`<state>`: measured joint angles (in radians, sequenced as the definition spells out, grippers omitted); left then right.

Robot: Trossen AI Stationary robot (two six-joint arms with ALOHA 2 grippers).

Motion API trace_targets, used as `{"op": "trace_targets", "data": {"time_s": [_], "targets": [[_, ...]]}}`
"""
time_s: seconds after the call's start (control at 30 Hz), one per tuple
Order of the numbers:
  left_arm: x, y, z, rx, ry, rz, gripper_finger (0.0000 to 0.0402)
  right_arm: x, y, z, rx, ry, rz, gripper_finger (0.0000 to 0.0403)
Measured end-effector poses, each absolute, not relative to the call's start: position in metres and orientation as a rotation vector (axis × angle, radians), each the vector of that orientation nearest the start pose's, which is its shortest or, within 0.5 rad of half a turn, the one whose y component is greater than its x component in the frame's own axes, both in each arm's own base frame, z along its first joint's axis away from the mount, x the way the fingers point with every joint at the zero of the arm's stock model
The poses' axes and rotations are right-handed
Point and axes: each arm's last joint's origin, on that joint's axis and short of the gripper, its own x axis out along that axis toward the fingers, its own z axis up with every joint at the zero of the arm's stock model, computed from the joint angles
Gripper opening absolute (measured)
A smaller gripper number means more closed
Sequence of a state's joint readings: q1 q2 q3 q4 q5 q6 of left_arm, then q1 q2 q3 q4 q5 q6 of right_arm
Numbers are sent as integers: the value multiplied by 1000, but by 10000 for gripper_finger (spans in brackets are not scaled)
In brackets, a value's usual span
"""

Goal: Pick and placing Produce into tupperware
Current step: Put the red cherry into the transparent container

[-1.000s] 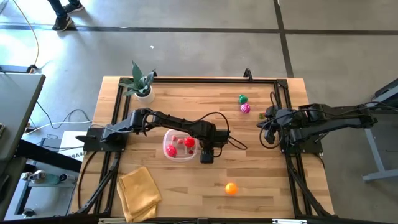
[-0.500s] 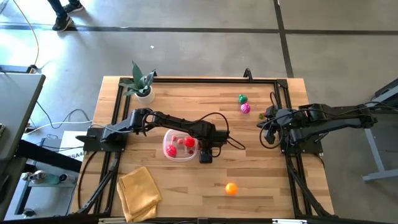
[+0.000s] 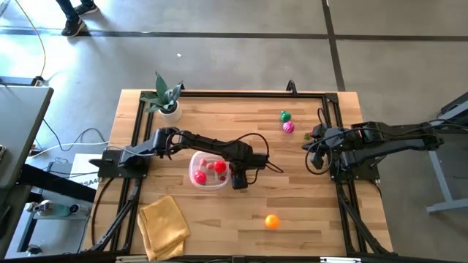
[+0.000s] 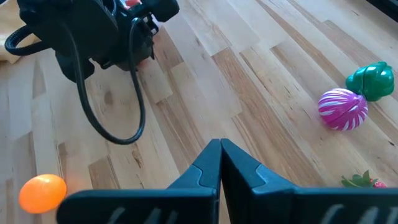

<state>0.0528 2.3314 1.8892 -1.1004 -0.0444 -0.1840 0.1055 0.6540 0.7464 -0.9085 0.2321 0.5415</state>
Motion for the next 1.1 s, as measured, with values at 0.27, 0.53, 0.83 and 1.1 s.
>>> {"op": "trace_targets", "data": {"time_s": [0.27,0.53,0.83,1.1], "targets": [[449,26,151,-156,1561,258,161,115,5,277,374,748,-332,0],[445,25,152,-169,1594,264,161,115,5,277,374,748,-332,0],[443,25,152,-193,1622,276,161,115,5,277,374,748,-333,0],[442,24,150,-218,1635,271,161,115,5,277,374,748,-333,0]]}}
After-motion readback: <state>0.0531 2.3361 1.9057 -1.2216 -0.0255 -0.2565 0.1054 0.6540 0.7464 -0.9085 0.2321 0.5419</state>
